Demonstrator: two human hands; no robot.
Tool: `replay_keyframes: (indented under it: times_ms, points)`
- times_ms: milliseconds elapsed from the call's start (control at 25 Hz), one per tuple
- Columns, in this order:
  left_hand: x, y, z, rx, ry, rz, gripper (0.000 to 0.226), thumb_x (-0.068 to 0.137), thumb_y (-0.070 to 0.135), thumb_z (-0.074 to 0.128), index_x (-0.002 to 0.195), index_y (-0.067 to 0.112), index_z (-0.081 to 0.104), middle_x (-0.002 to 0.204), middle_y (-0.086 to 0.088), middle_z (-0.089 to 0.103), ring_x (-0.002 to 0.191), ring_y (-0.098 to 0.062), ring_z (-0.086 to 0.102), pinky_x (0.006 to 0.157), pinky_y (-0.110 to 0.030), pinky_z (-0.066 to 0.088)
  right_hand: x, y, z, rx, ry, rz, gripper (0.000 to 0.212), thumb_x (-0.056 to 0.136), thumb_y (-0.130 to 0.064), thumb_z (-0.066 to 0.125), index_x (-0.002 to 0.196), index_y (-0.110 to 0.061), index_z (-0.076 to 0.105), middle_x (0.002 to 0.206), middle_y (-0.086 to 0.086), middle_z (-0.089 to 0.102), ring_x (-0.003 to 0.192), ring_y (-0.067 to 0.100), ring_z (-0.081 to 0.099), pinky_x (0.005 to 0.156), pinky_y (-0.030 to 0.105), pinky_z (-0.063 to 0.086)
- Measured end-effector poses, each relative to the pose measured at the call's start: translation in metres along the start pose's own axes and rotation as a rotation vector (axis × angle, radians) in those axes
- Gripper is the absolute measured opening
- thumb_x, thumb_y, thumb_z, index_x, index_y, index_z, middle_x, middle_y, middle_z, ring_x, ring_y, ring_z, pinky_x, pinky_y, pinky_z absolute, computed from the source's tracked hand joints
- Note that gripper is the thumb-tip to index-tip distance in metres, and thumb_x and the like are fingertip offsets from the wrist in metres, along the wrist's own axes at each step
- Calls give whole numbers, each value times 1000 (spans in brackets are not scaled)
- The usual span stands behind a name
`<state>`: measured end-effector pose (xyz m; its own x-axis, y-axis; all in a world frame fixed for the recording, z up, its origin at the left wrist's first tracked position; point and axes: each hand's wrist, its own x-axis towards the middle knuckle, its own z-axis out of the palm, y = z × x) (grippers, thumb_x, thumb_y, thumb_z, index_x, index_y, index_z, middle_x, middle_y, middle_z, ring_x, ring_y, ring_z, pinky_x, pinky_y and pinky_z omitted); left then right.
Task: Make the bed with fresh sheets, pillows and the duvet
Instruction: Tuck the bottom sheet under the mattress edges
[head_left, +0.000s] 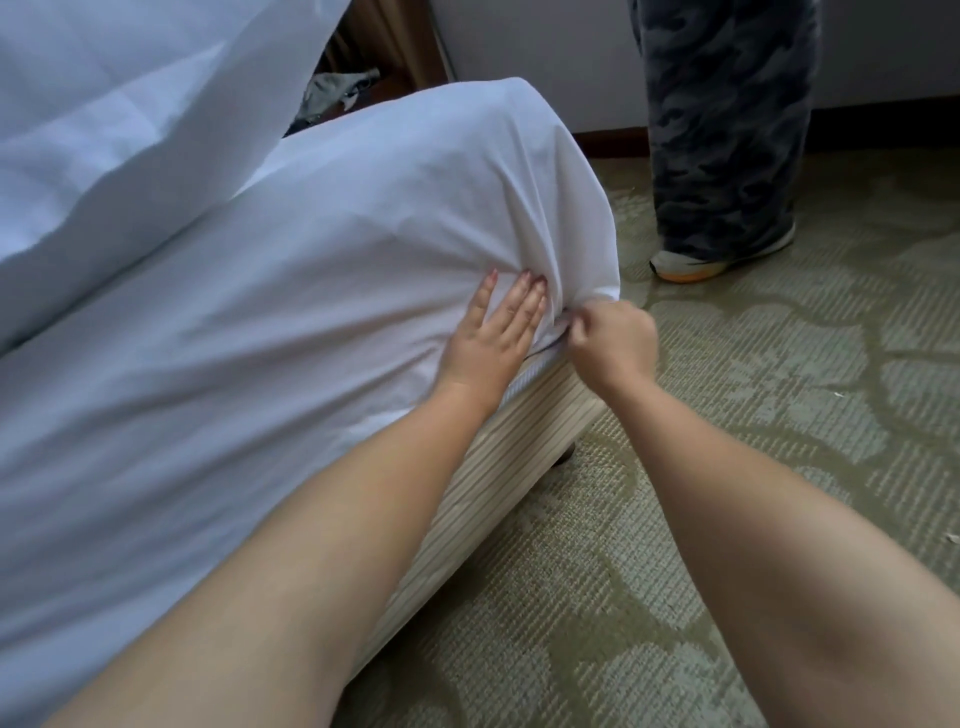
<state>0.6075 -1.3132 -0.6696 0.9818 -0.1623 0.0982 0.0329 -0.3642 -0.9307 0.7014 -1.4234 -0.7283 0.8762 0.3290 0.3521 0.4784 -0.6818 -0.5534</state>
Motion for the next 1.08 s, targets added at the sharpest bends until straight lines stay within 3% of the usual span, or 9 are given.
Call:
replay_keyframes:
  times_ms: [80, 160, 280, 360, 480, 680, 800, 1000, 1080]
  points:
    - [-8, -4, 0, -27, -72, 58, 65, 99, 30, 25, 150, 3, -5, 160, -12, -4, 147, -28, -5, 108, -58, -16, 1, 13, -7, 157, 98, 214, 32, 91, -19, 42, 118, -12, 59, 127, 5, 52, 118, 25, 45, 95, 37, 35]
    - [-21, -16, -3, -23, -97, 113, 76, 94, 45, 29, 151, 5, -2, 160, -13, -6, 147, -27, -6, 109, -58, -15, 4, 12, -6, 319, -67, 280, 38, 90, -16, 39, 128, -14, 46, 131, 7, 48, 120, 28, 44, 96, 40, 36]
    - [-32, -32, 3, 7, 34, 65, 71, 88, 50, 26, 147, 11, 32, 155, -9, 27, 145, -24, 22, 114, -57, 0, -5, -6, 4, 285, -258, 101, 49, 84, -15, 36, 131, -20, 46, 139, 7, 48, 127, 28, 40, 102, 41, 31]
    - [-30, -36, 6, 29, 98, 54, 69, 86, 47, 22, 143, 13, 42, 151, -8, 37, 141, -23, 31, 112, -57, 3, -4, -6, 2, 47, -276, -39, 51, 88, -18, 34, 137, -26, 46, 149, -1, 38, 140, 23, 24, 115, 44, 12]
    - [-23, -33, 7, 28, 116, 70, 70, 87, 45, 17, 145, 13, 38, 153, -8, 33, 143, -24, 27, 111, -59, 0, 0, -6, 0, -101, -313, -117, 50, 92, -22, 30, 142, -23, 39, 154, -5, 28, 145, 18, 10, 118, 45, 0]
    - [-20, -28, 23, -75, 236, 57, 68, 89, 43, 17, 146, 9, 34, 153, -10, 32, 143, -25, 26, 114, -55, -5, 20, -9, 9, -137, -368, -129, 52, 88, -20, 34, 140, -19, 43, 151, -7, 33, 144, 14, 9, 118, 46, -4]
    - [-18, -24, 30, -83, 262, 42, 66, 90, 40, 21, 145, 7, 35, 152, -11, 34, 142, -25, 28, 114, -53, -6, 29, -10, 13, -163, -422, -96, 55, 88, -22, 36, 143, -21, 39, 155, -10, 24, 146, 14, 1, 117, 47, -5]
    - [-25, -28, 25, -104, 166, 225, 62, 91, 35, 18, 145, 11, 34, 152, -6, 34, 142, -22, 28, 114, -54, -3, -9, -21, 13, 45, -370, 58, 58, 94, -18, 32, 151, -26, 22, 160, -8, 10, 147, 21, 2, 118, 46, 3]
    - [-37, -39, 15, -26, 89, 296, 61, 94, 33, 13, 150, 9, 21, 157, -9, 20, 146, -25, 16, 112, -56, -7, -40, -30, 10, 112, -372, 61, 61, 94, -11, 33, 152, -26, 20, 160, -8, 8, 147, 19, 5, 119, 40, 8]
